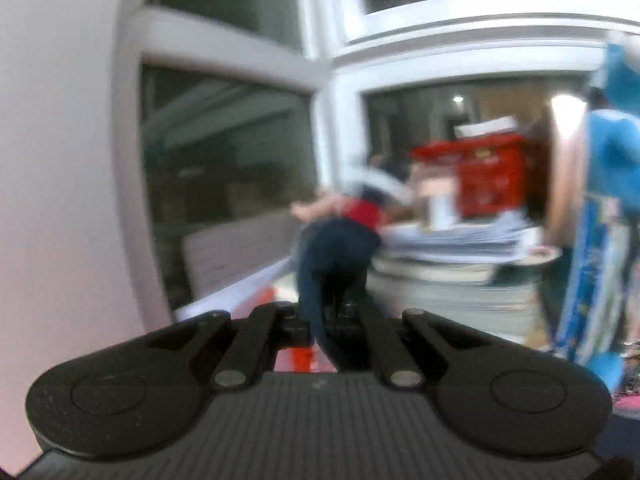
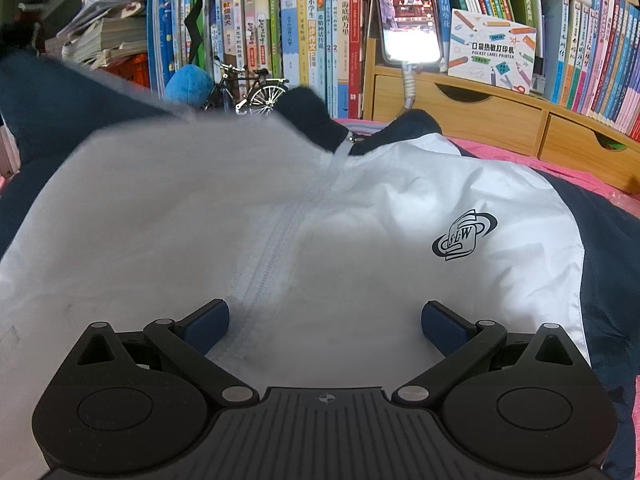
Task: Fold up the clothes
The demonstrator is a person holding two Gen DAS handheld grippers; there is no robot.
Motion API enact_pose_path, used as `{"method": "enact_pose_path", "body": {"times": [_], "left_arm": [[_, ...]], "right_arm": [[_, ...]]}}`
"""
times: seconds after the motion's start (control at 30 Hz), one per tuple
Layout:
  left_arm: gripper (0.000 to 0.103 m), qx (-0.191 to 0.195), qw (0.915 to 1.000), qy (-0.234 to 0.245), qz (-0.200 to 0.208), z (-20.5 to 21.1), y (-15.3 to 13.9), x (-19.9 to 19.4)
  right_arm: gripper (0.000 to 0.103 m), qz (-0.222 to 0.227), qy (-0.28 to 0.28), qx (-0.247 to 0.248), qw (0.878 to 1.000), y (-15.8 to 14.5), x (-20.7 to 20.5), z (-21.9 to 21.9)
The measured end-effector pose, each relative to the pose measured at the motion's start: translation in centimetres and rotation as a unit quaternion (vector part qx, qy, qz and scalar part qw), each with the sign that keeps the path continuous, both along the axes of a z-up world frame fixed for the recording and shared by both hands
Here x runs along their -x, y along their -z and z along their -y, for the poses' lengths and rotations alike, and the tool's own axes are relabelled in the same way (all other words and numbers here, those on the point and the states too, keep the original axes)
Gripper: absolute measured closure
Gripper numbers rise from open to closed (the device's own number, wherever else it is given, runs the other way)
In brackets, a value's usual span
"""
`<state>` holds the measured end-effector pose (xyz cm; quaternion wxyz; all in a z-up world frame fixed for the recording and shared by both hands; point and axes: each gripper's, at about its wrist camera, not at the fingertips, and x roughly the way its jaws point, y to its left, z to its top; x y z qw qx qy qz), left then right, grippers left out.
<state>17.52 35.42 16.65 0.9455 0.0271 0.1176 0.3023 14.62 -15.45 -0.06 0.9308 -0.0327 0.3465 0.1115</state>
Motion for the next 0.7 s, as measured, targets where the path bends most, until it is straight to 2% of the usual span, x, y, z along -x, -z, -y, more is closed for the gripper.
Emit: {"method": "enact_pose_path", "body": {"times": [0.1, 0.2, 0.37, 0.47, 0.6, 0.7], "left_arm": [[0.100, 0.037, 0.9971, -0.031, -0.059, -2.8, 4.7, -0.7], [0.101, 0.076, 0.9893, -0.050, -0.114, -4.8, 9.5, -1.8], [0.100, 0.092, 0.9920, -0.055, -0.067, -5.0, 11.4, -1.6], [0.100, 0.071, 0.9947, -0.064, -0.037, -4.9, 11.6, -2.4], [0.097, 0.099, 0.9875, -0.092, -0.081, -6.0, 14.6, -3.8], [0.095, 0.132, 0.9749, -0.126, -0.127, -6.8, 16.1, -4.4]], "right_arm": [[0.000, 0.000, -0.001, 0.000, 1.000, 0.0, 0.0, 0.1], [0.000, 0.000, 0.000, 0.000, 1.000, 0.0, 0.0, 0.1], [0.000, 0.000, -0.001, -0.001, 1.000, 0.0, 0.0, 0.0], [0.000, -0.001, -0.002, -0.001, 1.000, 0.0, 0.0, 0.1], [0.000, -0.001, -0.002, -0.001, 1.000, -0.1, 0.0, 0.1], [0.000, -0.001, -0.002, -0.002, 1.000, -0.2, -0.1, 0.1]]}}
